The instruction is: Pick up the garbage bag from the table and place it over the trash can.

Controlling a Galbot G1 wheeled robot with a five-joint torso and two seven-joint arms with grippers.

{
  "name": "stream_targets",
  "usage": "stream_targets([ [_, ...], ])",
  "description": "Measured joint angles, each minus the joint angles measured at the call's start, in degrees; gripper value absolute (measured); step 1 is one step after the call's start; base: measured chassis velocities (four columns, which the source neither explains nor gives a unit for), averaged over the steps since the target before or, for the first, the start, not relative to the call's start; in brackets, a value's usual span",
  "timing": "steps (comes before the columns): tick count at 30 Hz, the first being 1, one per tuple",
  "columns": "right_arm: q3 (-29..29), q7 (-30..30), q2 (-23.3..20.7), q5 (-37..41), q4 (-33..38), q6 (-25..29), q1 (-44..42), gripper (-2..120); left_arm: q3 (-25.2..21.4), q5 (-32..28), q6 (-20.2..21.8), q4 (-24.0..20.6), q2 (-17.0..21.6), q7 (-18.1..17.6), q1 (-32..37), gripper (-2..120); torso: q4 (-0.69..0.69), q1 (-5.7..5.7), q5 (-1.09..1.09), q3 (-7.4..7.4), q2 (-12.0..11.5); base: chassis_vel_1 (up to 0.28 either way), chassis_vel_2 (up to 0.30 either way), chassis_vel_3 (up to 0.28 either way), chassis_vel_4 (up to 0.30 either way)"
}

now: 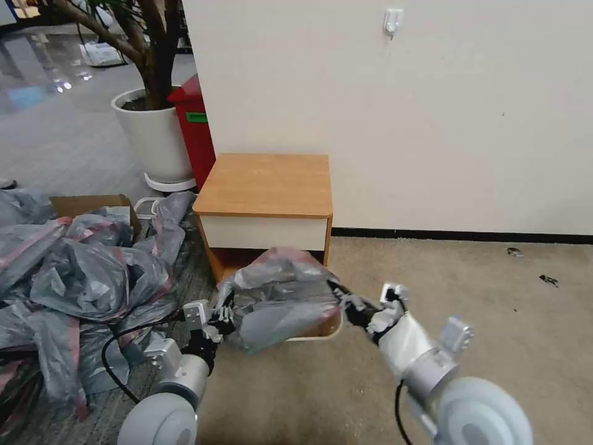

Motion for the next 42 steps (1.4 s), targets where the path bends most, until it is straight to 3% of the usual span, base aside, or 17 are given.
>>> stream_targets([
  [8, 2.11, -1.44, -0.78, 1.03, 2.49, -3.42, -1.28, 0, 0.02, -1.18, 0.34, -0.90, -0.35, -0.10, -0.03, 6, 0.00, 0.00, 0.00, 0.00, 0.00, 0.000, 0.000, 0.000, 0.000],
  [19, 4.28, -8.85, -4.76, -9.37, 6.80, -5.87, -2.80, 43, -0.99, -3.10, 1.44, -1.67, 1.09, 0.05, -0.92, 6, 0.00, 0.00, -0.01, 0.00, 0.00, 0.000, 0.000, 0.000, 0.000],
  [21, 4.41, -8.97, -4.89, -9.49, 6.80, -5.87, -2.76, 45, -0.99, -3.10, 1.44, -1.68, 1.10, 0.05, -0.93, 6, 0.00, 0.00, -0.01, 0.00, 0.00, 0.000, 0.000, 0.000, 0.000],
  [24, 6.37, -12.82, -8.22, -12.66, 6.81, -4.92, -0.60, 62, -0.97, -3.06, 1.47, -2.12, 1.28, 0.23, -0.93, 6, 0.00, 0.00, 0.00, 0.00, 0.00, 0.000, 0.000, 0.000, 0.000],
  [27, 6.34, -13.57, -9.51, -12.96, 6.81, -4.52, 0.66, 71, -0.90, -2.93, 1.47, -2.41, 1.30, 0.32, -0.75, 6, 0.00, 0.00, 0.00, 0.00, 0.00, 0.000, 0.000, 0.000, 0.000],
  [32, 4.19, -15.19, -12.84, -12.87, 6.62, -4.36, 6.04, 88, -1.05, -0.54, 1.31, -2.97, 1.64, 2.01, -0.02, 6, 0.00, 0.00, -0.01, 0.00, 0.00, 0.000, 0.000, 0.000, 0.000],
  [34, 3.82, -15.21, -13.18, -12.78, 6.36, -4.35, 6.78, 89, -1.08, -0.26, 1.27, -3.02, 1.69, 2.20, 0.05, 6, 0.01, 0.00, -0.01, 0.00, 0.00, 0.000, 0.000, 0.000, 0.000],
  [35, 2.28, -15.10, -14.55, -12.24, 4.54, -4.43, 9.93, 97, -1.33, 1.20, 0.69, -3.33, 2.01, 3.53, 0.42, 6, 0.01, 0.00, 0.00, 0.00, 0.00, 0.000, 0.000, 0.000, 0.000],
  [42, -0.27, -13.79, -17.12, -9.39, 1.37, -5.96, 13.30, 100, -1.94, 3.73, -0.34, -4.01, 2.42, 6.40, 0.94, 6, 0.00, 0.00, 0.00, 0.00, 0.00, 0.000, 0.000, 0.000, 0.000],
])
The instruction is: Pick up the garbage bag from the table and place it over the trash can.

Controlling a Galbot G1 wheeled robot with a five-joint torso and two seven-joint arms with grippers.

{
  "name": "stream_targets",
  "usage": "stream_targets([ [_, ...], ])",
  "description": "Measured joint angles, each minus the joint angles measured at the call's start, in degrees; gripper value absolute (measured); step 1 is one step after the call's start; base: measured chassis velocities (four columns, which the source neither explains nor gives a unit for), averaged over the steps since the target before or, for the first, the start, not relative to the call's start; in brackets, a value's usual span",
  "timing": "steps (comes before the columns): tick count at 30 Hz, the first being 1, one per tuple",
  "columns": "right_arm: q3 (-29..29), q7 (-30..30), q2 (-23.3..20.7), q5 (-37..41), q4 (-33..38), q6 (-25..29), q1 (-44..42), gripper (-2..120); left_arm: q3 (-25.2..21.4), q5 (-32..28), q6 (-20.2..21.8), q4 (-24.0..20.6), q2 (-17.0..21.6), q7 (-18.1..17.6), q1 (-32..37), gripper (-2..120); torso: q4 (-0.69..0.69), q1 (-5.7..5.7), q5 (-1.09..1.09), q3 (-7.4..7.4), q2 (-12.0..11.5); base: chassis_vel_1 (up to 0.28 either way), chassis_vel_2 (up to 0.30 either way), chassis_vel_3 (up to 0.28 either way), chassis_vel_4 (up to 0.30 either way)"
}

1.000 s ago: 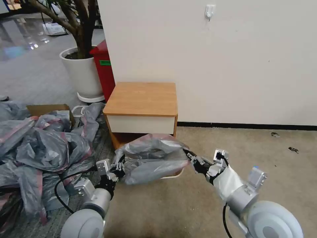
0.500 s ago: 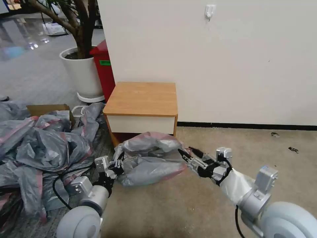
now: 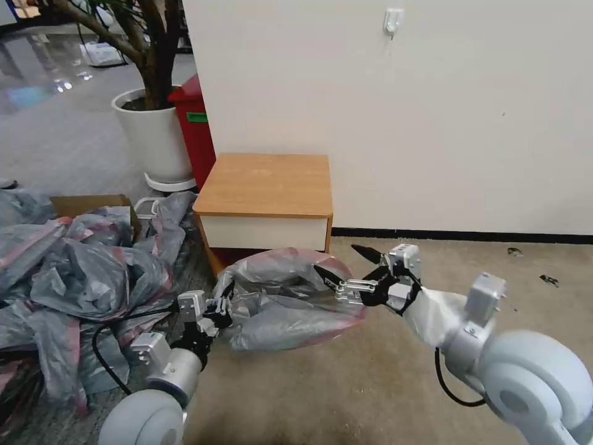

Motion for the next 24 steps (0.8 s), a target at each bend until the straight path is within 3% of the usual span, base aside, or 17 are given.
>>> stream_targets([
  [4, -0.59, 0.38, -0.59, 1.20, -0.93, -0.61, 0.16, 98, -0.17, 0.85, -0.19, -0.01, -0.01, 1.32, 0.16, 6, 0.00, 0.00, 0.00, 0.00, 0.00, 0.000, 0.000, 0.000, 0.000],
  [8, -0.64, 0.47, -0.86, 1.68, -1.18, -0.62, 0.15, 88, -0.26, 0.86, -0.21, -0.02, -0.06, 1.99, 0.20, 6, 0.00, 0.00, 0.00, 0.00, 0.00, 0.000, 0.000, 0.000, 0.000],
  [11, -0.67, 0.41, -0.90, 1.91, -1.19, -0.56, -0.18, 72, -0.26, 0.75, -0.21, 0.07, -0.06, 2.05, 0.09, 6, 0.00, 0.00, 0.00, 0.00, 0.00, 0.000, 0.000, 0.000, 0.000],
  [17, -0.81, -0.63, -0.70, 1.29, -1.35, -0.33, -0.44, 56, -0.09, 0.62, -0.19, 0.50, -0.12, 2.05, 0.03, 6, 0.00, 0.00, 0.00, 0.00, 0.00, 0.000, 0.000, 0.000, 0.000],
  [20, -1.05, -1.95, -0.55, -0.14, -1.72, 0.09, -0.59, 39, 0.16, 0.36, -0.11, 0.60, -0.28, 2.01, 0.01, 6, 0.00, 0.00, 0.00, 0.00, 0.00, 0.000, 0.000, 0.000, 0.000],
  [22, -1.06, -2.03, -0.50, -0.26, -1.77, 0.20, -0.62, 37, 0.21, 0.34, -0.10, 0.63, -0.31, 1.99, -0.02, 6, 0.00, 0.00, 0.00, 0.00, 0.00, 0.000, 0.000, 0.000, 0.000],
  [24, -1.15, -2.18, -0.35, -0.41, -1.78, 0.71, -0.66, 26, 0.40, 0.31, -0.08, 0.89, -0.38, 1.91, -0.07, 6, 0.00, 0.00, 0.00, 0.00, 0.00, 0.000, 0.000, 0.000, 0.000],
])
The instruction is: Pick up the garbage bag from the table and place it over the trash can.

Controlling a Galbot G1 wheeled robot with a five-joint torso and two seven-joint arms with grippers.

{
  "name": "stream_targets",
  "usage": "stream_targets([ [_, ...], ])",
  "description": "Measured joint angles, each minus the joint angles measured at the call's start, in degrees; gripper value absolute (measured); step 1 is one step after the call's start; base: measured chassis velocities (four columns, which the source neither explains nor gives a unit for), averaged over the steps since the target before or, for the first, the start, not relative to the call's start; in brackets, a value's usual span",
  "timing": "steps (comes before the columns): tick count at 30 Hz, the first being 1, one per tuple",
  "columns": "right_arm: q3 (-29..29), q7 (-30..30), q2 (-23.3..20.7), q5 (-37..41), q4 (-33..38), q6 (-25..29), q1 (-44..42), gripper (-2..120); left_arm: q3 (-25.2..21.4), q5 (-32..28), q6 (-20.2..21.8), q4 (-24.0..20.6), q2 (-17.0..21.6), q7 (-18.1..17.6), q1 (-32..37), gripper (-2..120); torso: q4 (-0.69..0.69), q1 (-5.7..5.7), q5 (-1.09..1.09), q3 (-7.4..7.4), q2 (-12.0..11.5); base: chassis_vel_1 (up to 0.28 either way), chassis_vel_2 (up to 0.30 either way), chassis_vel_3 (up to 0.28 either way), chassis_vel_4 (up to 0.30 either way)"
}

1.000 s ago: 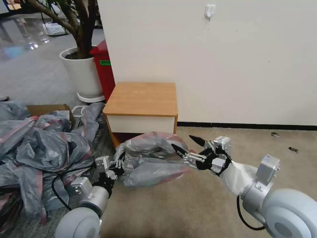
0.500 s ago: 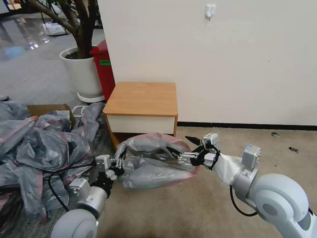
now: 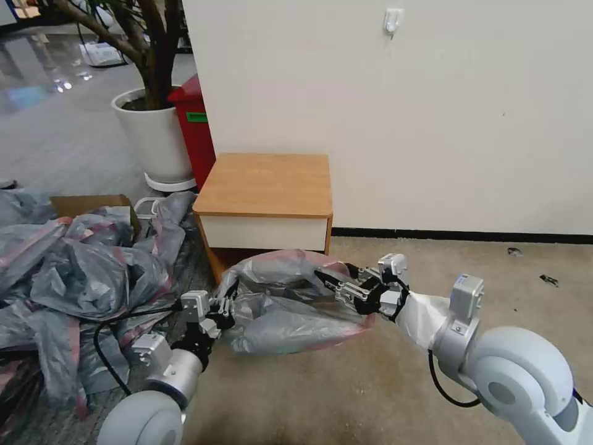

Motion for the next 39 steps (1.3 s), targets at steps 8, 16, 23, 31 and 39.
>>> stream_targets([
  [8, -0.15, 0.01, 0.34, 0.03, -0.38, 1.08, 0.53, 0, 0.67, 0.02, 0.05, 0.11, -0.38, -0.03, 0.13, 6, 0.00, 0.00, 0.00, 0.00, 0.00, 0.000, 0.000, 0.000, 0.000],
  [16, 0.42, 8.21, 0.22, 5.97, -1.25, -1.77, 4.03, 0, 0.63, 0.34, 0.07, 0.38, -0.55, 2.00, 0.71, 6, 0.00, 0.00, 0.00, 0.00, 0.00, 0.000, 0.000, 0.000, 0.000],
  [23, 1.51, 10.61, -1.11, 9.08, -3.17, -5.63, 6.28, 0, 0.40, -0.85, 0.08, 0.46, -0.75, 4.29, 0.80, 6, 0.00, 0.00, 0.00, 0.00, 0.00, 0.000, 0.000, 0.000, 0.000],
  [31, 2.08, 10.30, -2.44, 10.47, -6.38, -5.81, 6.10, 0, 0.48, -7.85, 0.04, 0.73, -1.80, 4.67, 0.38, 6, 0.00, 0.00, 0.01, 0.00, 0.00, 0.000, 0.000, 0.000, 0.000],
  [39, 4.22, 10.71, -3.88, 16.67, -5.00, -5.81, 3.95, 0, -0.10, -13.52, 0.40, 1.72, -1.88, 3.01, -0.42, 6, 0.00, 0.00, 0.00, 0.00, 0.00, 0.000, 0.000, 0.000, 0.000],
])
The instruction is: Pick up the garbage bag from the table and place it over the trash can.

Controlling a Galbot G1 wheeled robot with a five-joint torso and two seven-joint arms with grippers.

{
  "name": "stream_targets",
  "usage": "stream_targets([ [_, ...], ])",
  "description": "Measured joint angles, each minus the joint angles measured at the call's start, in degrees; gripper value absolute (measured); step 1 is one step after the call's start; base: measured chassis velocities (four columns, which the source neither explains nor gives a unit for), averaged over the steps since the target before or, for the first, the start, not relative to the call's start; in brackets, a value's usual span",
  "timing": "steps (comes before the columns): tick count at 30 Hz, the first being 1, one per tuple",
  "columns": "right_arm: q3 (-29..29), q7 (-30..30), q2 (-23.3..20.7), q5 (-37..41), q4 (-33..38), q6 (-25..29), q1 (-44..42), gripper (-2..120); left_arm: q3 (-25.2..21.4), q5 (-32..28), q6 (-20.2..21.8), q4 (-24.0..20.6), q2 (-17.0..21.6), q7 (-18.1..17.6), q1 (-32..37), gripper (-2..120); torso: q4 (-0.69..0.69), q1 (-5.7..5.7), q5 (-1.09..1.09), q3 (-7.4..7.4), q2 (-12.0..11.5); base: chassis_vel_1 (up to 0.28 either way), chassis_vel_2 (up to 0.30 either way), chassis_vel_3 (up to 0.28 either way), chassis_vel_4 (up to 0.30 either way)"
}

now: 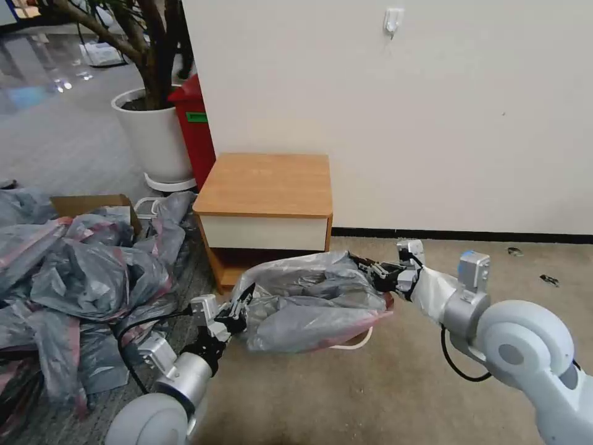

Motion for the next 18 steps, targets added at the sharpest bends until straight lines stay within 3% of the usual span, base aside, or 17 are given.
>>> stream_targets([
  [3, 0.37, 0.07, 0.21, 0.85, 0.52, 0.05, -1.07, 0, -0.04, -2.62, 0.71, 0.04, -0.15, -1.74, -0.46, 6, 0.00, 0.00, 0.00, 0.00, 0.00, 0.000, 0.000, 0.000, 0.000],
  [7, 0.80, 0.34, 0.99, 1.87, 1.74, 0.82, -2.14, 10, -0.18, -3.66, 1.03, 0.37, -0.11, -2.80, -0.80, 6, 0.00, 0.00, 0.00, 0.00, 0.00, 0.000, 0.000, 0.000, 0.000],
  [18, 4.66, 6.15, 1.83, 8.63, 5.99, 2.97, -4.55, 53, -0.55, -3.12, 1.12, 0.90, 0.48, -2.90, -0.78, 5, 0.00, 0.00, 0.01, 0.00, 0.00, 0.000, 0.000, 0.000, 0.000],
])
